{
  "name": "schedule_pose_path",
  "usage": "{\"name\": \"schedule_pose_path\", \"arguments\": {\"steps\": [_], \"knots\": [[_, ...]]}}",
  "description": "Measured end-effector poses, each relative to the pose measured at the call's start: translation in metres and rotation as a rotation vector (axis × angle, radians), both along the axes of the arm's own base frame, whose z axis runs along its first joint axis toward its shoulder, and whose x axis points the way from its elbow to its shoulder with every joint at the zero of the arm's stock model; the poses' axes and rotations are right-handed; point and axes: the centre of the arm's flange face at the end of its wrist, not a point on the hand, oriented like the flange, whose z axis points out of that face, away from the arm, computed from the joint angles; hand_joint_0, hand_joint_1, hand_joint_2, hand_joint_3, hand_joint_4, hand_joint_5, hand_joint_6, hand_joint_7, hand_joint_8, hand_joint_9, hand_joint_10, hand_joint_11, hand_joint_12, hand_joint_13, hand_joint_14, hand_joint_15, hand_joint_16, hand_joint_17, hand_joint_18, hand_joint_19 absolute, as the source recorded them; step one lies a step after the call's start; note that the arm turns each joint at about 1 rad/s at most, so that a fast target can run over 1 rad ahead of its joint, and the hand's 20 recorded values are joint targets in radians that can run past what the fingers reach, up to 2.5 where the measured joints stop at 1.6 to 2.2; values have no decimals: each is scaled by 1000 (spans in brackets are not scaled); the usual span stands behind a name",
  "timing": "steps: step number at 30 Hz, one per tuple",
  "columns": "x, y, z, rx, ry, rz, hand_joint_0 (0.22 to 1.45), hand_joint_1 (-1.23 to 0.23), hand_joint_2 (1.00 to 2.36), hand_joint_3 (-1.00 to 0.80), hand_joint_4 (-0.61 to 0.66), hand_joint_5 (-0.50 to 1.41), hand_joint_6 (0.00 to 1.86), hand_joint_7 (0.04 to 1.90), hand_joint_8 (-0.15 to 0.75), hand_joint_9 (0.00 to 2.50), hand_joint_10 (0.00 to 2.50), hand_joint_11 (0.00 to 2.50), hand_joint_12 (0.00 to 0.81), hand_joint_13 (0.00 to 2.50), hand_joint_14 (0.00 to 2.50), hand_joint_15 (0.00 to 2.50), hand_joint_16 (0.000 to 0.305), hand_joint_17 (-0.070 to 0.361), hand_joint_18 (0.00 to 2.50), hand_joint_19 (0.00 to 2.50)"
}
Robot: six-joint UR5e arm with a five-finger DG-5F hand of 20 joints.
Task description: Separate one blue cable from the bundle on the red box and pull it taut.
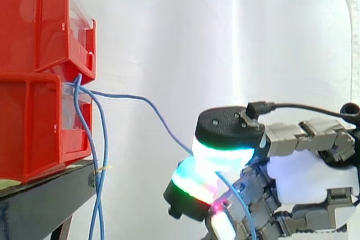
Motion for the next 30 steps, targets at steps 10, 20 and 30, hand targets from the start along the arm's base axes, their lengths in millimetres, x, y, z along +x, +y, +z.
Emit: {"name": "schedule_pose_path", "arguments": {"steps": [10,20,30], "knots": [[-5,0,16,-1,4,1,539,-755,1330,61,-167,-95,876,1334,309,781,0,33,438,777,4,132,57,127,928,298],[-6,1,17,-3,15,1,527,-744,1386,48,-163,-92,874,1339,307,782,3,65,439,751,4,167,57,129,897,317],[-22,-6,12,-23,140,-4,522,-740,1411,41,-158,-92,873,1343,308,813,2,143,437,756,7,196,57,129,895,336]]}}
